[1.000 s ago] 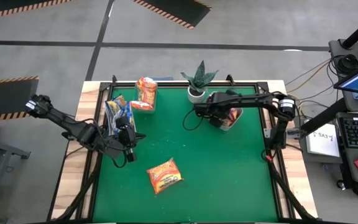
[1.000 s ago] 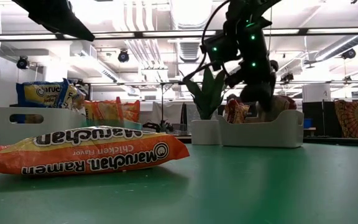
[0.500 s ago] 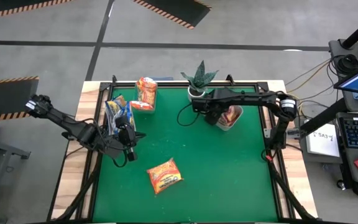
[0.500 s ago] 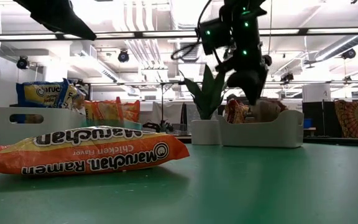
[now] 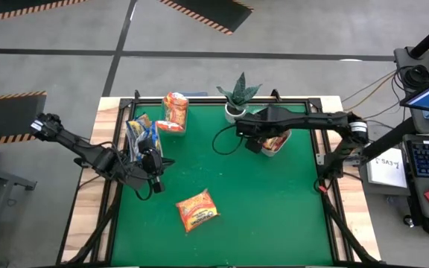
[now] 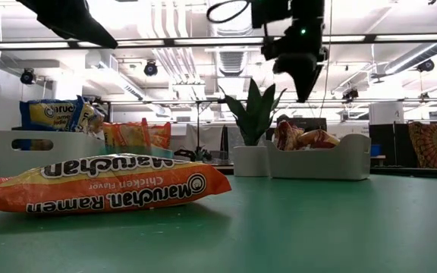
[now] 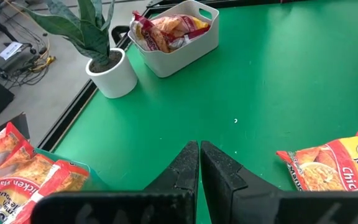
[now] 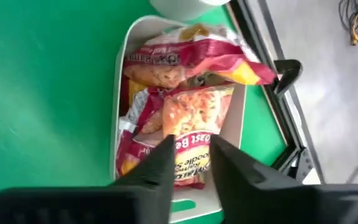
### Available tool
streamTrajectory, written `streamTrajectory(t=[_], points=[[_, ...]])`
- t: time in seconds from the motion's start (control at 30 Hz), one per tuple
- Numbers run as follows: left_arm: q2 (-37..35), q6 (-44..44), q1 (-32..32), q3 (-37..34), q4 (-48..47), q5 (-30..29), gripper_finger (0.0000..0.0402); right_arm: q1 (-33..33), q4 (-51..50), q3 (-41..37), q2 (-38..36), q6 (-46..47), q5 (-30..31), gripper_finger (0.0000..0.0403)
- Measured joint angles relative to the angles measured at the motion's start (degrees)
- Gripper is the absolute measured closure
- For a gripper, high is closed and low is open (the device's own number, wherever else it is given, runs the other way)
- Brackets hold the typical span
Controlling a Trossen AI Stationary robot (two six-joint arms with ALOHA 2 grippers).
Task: Sort Maruchan noodles
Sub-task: Put the red noodle pack into the gray bin
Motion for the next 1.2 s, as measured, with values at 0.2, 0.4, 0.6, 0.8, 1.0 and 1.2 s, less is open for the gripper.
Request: streamTrajectory(t=[0.2, 0.4, 0.6, 0.8, 1.0, 1.2], points=[[0.0, -0.11, 0.0, 0.0, 0.03, 0.0, 0.0402, 0.21, 15.63, -9.76, -9.04, -2.69, 1.5, 0.0388], [0.0, -0.13, 0.0, -0.02, 0.09, 0.0, 0.0402, 0.17, 44.71, -28.8, -19.89, -11.77, 1.48, 0.039], [0.0, -0.22, 0.0, -0.09, 0.2, 0.01, 0.0402, -0.84, 71.72, -48.44, -26.14, -17.12, 1.39, 0.0391], [0.0, -0.19, 0.0, -0.09, 0.41, 0.0, 0.0402, -4.42, 86.03, -60.36, -27.9, -17.62, 0.48, 0.0391], [0.0, -0.13, 0.0, -0.11, 0.49, 0.0, 0.0402, -8.89, 94.7, -66.25, -26.46, -13.55, -7.32, 0.0391], [0.0, -0.13, 0.0, -0.13, 0.69, 0.0, 0.0402, -9.97, 102.89, -70.26, -22.56, -10.65, -8.94, 0.0391]])
